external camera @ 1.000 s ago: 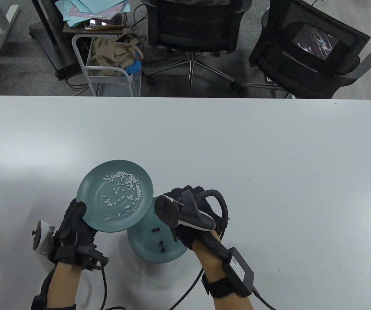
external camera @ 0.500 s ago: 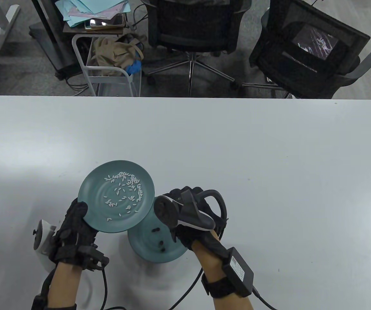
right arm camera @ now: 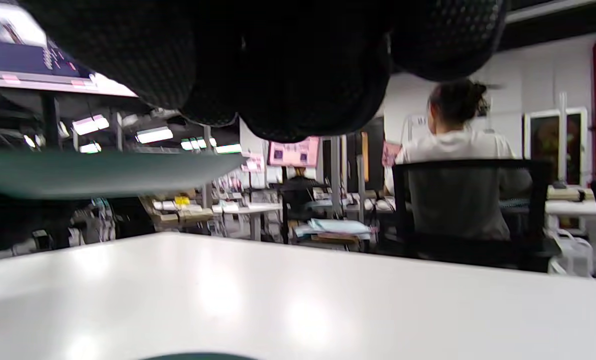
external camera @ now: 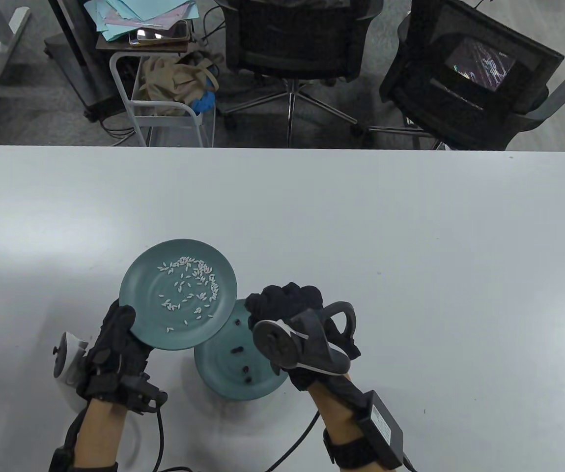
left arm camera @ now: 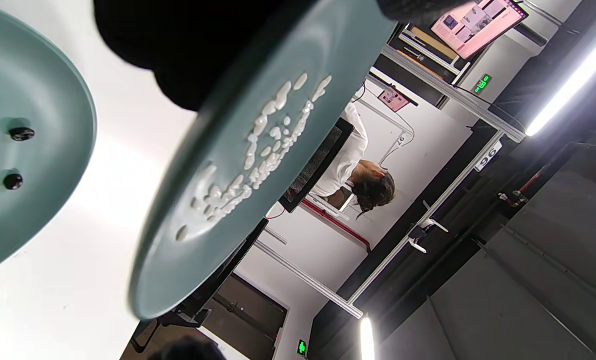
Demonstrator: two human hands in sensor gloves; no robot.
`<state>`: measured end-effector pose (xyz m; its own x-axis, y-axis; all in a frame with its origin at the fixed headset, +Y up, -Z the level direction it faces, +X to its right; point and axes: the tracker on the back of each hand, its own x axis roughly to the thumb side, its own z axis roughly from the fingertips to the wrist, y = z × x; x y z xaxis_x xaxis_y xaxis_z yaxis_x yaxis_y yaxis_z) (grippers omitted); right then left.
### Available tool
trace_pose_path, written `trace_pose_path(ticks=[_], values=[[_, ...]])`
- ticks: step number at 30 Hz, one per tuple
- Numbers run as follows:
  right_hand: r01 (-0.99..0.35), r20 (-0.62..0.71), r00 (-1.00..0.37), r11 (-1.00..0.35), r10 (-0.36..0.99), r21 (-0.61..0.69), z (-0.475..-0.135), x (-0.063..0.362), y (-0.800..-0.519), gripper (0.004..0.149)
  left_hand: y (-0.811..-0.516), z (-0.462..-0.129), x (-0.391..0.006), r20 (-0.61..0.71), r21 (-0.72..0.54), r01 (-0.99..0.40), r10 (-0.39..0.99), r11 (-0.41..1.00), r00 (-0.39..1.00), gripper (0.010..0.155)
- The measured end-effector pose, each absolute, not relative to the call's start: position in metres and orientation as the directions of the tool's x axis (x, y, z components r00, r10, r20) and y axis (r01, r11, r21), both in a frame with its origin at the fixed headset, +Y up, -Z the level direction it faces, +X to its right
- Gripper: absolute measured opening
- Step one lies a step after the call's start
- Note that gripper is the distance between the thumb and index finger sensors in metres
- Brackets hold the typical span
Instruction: Pick coffee beans with hand pinch into plate
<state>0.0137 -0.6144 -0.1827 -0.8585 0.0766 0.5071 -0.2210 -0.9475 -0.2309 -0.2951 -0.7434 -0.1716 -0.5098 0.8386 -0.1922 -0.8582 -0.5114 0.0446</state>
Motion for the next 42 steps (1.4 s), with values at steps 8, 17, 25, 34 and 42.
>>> trace_pose_path(ticks=[8, 17, 25, 34, 42], values=[[-0.161, 0.53, -0.847, -0.968, 0.036, -0.192, -0.156, 0.045, -0.637, 0.055, -0.738, -0.202, -0.286, -0.348, -0.006, -0.905, 0.849, -0.425, -0.396, 0.06], [-0.199, 0.481, -0.869, -0.973, 0.12, -0.117, -0.158, 0.068, -0.652, 0.061, -0.762, -0.275, -0.273, -0.55, -0.014, -0.948, 0.794, -0.319, -0.259, 0.061], [-0.185, 0.463, -0.88, -0.974, 0.105, -0.13, -0.162, 0.072, -0.65, 0.06, -0.778, -0.31, -0.262, -0.634, -0.066, -0.964, 0.757, -0.257, -0.158, 0.063], [-0.181, 0.453, -0.886, -0.975, 0.105, -0.128, -0.163, 0.073, -0.651, 0.06, -0.781, -0.317, -0.254, -0.671, -0.118, -0.969, 0.736, -0.219, -0.085, 0.066], [-0.183, 0.459, -0.882, -0.975, 0.107, -0.125, -0.162, 0.072, -0.651, 0.059, -0.755, -0.308, -0.262, -0.62, -0.105, -0.994, 0.782, -0.007, 0.06, 0.074]])
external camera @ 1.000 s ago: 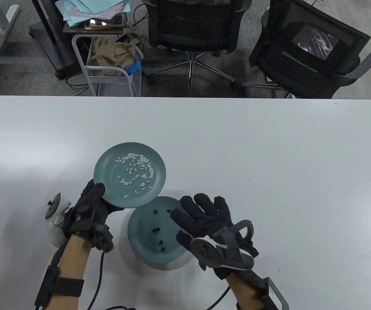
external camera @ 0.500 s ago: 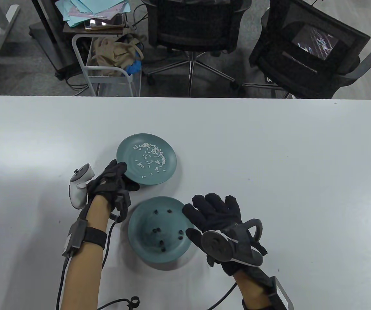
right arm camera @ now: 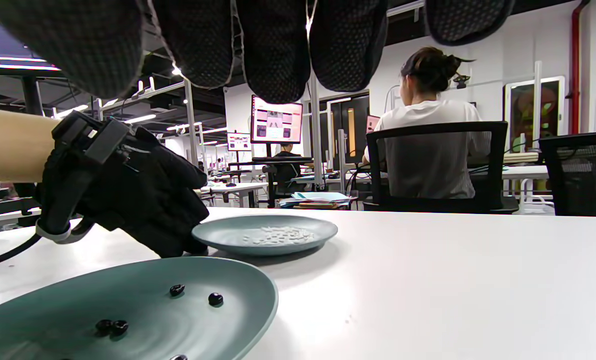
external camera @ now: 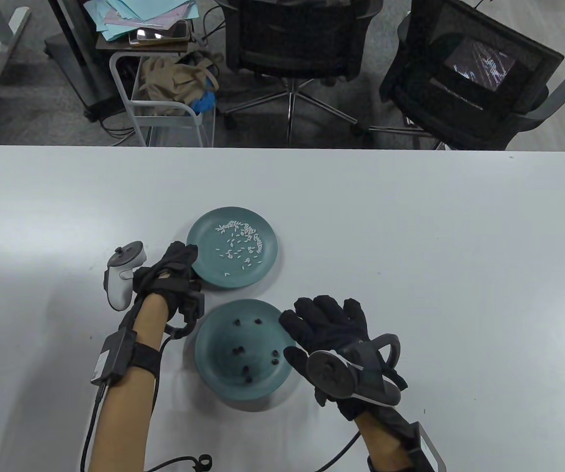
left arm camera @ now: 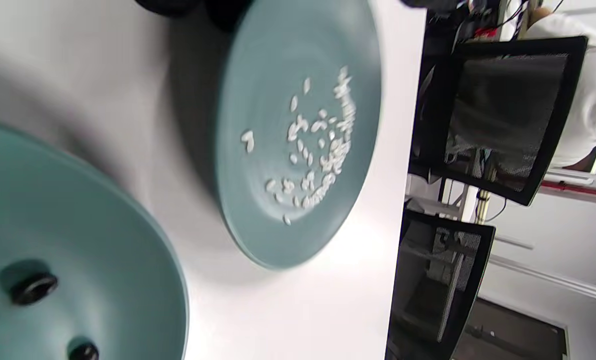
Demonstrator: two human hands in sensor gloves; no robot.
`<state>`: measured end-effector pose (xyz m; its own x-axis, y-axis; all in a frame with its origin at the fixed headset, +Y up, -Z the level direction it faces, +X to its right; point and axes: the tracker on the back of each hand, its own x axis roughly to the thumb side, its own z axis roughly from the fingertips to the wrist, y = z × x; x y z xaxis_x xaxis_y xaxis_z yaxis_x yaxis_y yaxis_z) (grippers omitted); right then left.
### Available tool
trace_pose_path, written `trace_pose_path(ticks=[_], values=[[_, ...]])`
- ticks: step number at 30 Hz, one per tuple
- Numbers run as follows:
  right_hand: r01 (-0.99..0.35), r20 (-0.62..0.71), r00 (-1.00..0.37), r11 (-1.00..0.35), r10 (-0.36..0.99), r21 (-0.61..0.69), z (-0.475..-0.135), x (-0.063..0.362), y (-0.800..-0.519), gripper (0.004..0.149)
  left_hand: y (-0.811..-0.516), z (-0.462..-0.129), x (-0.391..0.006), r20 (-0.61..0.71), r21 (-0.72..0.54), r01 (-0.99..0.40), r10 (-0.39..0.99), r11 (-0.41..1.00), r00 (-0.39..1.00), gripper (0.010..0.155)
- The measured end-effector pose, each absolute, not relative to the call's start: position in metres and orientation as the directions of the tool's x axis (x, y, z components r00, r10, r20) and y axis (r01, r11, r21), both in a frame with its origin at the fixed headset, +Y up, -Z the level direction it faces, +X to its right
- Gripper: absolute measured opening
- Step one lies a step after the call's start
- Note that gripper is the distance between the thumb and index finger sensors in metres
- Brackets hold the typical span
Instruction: Pick coffee beans with hand pinch into plate
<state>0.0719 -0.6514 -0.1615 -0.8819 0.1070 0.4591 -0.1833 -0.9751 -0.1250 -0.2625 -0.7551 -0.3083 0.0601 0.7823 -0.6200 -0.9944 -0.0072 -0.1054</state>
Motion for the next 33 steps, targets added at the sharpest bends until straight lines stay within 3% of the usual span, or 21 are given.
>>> trace_pose_path(ticks=[6, 10, 17, 21, 23, 25, 27, 29, 31, 33], values=[[-0.193, 0.456, -0.884, -0.97, 0.107, -0.146, -0.16, 0.074, -0.648, 0.059, -0.73, -0.283, -0.274, -0.532, -0.074, -0.997, 0.846, -0.024, 0.019, 0.072], [-0.222, 0.428, -0.893, -0.965, 0.142, -0.142, -0.163, 0.081, -0.65, 0.059, -0.7, -0.25, -0.281, -0.37, -0.093, -0.995, 0.927, 0.027, 0.06, 0.071], [-0.292, 0.329, -0.915, -0.946, 0.235, -0.138, -0.173, 0.101, -0.659, 0.06, -0.669, -0.183, -0.294, -0.078, 0.009, -0.964, 0.961, 0.267, 0.266, 0.071], [-0.338, 0.309, -0.906, -0.933, 0.288, -0.122, -0.177, 0.109, -0.667, 0.062, -0.667, -0.16, -0.297, 0.006, 0.106, -0.863, 0.867, 0.494, 0.498, 0.07], [-0.34, 0.286, -0.912, -0.931, 0.293, -0.13, -0.18, 0.112, -0.671, 0.063, -0.675, -0.156, -0.298, -0.001, 0.17, -0.762, 0.774, 0.625, 0.634, 0.071], [-0.323, 0.261, -0.924, -0.936, 0.28, -0.14, -0.181, 0.115, -0.675, 0.064, -0.689, -0.155, -0.297, -0.04, 0.155, -0.682, 0.695, 0.714, 0.718, 0.071], [-0.212, 0.224, -0.959, -0.963, 0.173, -0.164, -0.182, 0.114, -0.678, 0.065, -0.699, -0.158, -0.294, -0.083, 0.068, -0.605, 0.609, 0.793, 0.789, 0.072], [-0.058, 0.18, -0.983, -0.985, 0.028, -0.163, -0.183, 0.113, -0.681, 0.069, -0.705, -0.16, -0.294, -0.131, 0.055, -0.512, 0.514, 0.857, 0.848, 0.072], [0.084, 0.109, -0.989, -0.99, -0.097, -0.115, -0.185, 0.112, -0.687, 0.073, -0.711, -0.161, -0.294, -0.186, 0.048, -0.414, 0.415, 0.909, 0.89, 0.072], [0.138, 0.084, -0.986, -0.989, -0.142, -0.059, -0.187, 0.112, -0.692, 0.076, -0.715, -0.162, -0.293, -0.223, 0.041, -0.333, 0.334, 0.942, 0.916, 0.073]])
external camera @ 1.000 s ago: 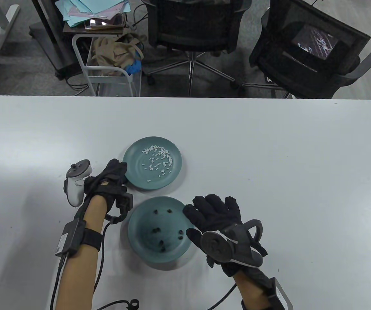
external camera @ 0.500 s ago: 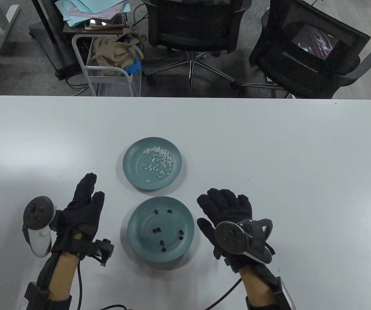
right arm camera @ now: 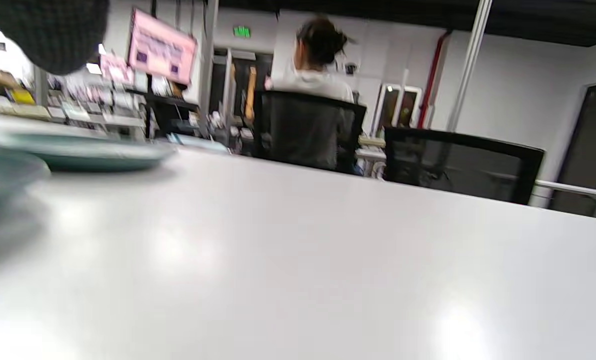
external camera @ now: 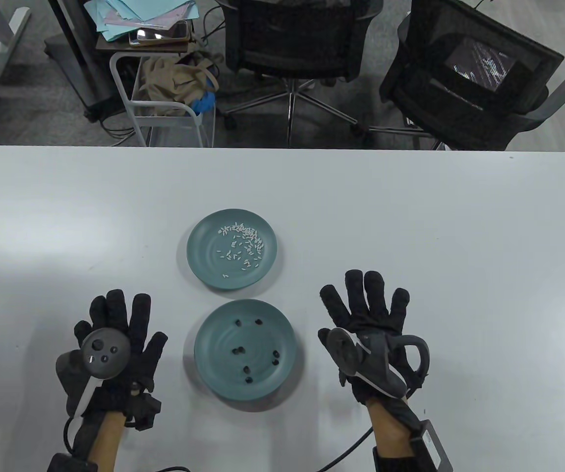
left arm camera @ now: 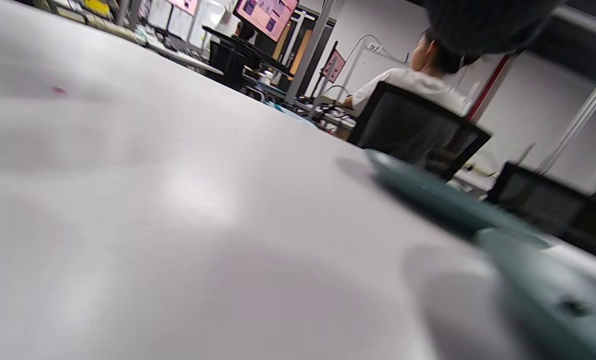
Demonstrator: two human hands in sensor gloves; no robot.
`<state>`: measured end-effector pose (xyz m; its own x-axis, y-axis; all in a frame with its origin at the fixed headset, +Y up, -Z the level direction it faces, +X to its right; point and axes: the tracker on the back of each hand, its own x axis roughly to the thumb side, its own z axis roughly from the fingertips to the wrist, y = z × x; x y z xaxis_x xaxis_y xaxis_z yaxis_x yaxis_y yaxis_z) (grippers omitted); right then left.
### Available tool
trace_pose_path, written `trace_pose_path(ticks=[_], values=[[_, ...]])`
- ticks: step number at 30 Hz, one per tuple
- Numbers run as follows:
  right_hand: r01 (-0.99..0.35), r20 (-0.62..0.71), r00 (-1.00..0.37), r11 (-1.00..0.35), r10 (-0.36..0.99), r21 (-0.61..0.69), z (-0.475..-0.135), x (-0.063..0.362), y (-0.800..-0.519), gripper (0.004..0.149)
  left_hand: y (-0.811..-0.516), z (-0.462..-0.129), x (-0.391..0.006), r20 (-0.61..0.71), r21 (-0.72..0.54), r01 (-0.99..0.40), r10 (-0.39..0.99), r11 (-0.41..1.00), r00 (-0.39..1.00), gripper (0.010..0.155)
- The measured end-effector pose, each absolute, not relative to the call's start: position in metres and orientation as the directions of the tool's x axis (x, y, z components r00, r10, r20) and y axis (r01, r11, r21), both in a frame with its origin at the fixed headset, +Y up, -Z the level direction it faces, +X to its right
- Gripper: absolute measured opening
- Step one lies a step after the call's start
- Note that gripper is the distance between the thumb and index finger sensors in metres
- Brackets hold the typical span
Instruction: Pick coffee beans with hand pinch into plate
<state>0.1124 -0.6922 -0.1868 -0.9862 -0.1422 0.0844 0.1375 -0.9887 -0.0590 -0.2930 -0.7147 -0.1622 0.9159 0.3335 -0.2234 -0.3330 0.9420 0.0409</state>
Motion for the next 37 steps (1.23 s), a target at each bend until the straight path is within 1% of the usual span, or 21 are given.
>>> trace_pose_path(ticks=[3, 5, 8, 14, 21, 25, 30, 37], values=[[0.187, 0.08, -0.979, -0.982, -0.187, -0.01, -0.1872, 0.1137, -0.6982, 0.08, -0.7193, -0.163, -0.2908, -0.267, 0.036, -0.195, 0.197, 0.98, 0.943, 0.076], [0.198, 0.077, -0.977, -0.98, -0.199, -0.017, -0.1871, 0.1136, -0.6989, 0.081, -0.7212, -0.1645, -0.2887, -0.271, 0.022, -0.168, 0.167, 0.986, 0.948, 0.077], [0.196, 0.078, -0.977, -0.98, -0.197, -0.016, -0.1867, 0.1127, -0.6988, 0.082, -0.724, -0.165, -0.2856, -0.266, 0.006, -0.162, 0.158, 0.987, 0.951, 0.078], [0.192, 0.103, -0.976, -0.981, -0.194, -0.026, -0.1853, 0.1083, -0.698, 0.085, -0.7236, -0.1641, -0.2868, -0.275, 0.023, -0.165, 0.165, 0.986, 0.947, 0.08], [0.188, 0.121, -0.975, -0.982, -0.187, -0.003, -0.1845, 0.106, -0.7001, 0.09, -0.7244, -0.1645, -0.2841, -0.275, 0.023, -0.14, 0.141, 0.99, 0.951, 0.081], [0.181, 0.125, -0.976, -0.983, -0.177, 0.019, -0.1845, 0.1059, -0.7015, 0.092, -0.724, -0.1641, -0.2859, -0.285, 0.021, -0.149, 0.149, 0.989, 0.947, 0.081], [0.174, 0.135, -0.976, -0.984, -0.168, 0.031, -0.1847, 0.1046, -0.702, 0.092, -0.7242, -0.1641, -0.2873, -0.289, 0.015, -0.166, 0.164, 0.986, 0.943, 0.081], [0.148, 0.142, -0.98, -0.988, -0.141, 0.039, -0.1843, 0.104, -0.7025, 0.086, -0.7263, -0.1639, -0.29, -0.294, 0.015, -0.207, 0.202, 0.978, 0.934, 0.08]])
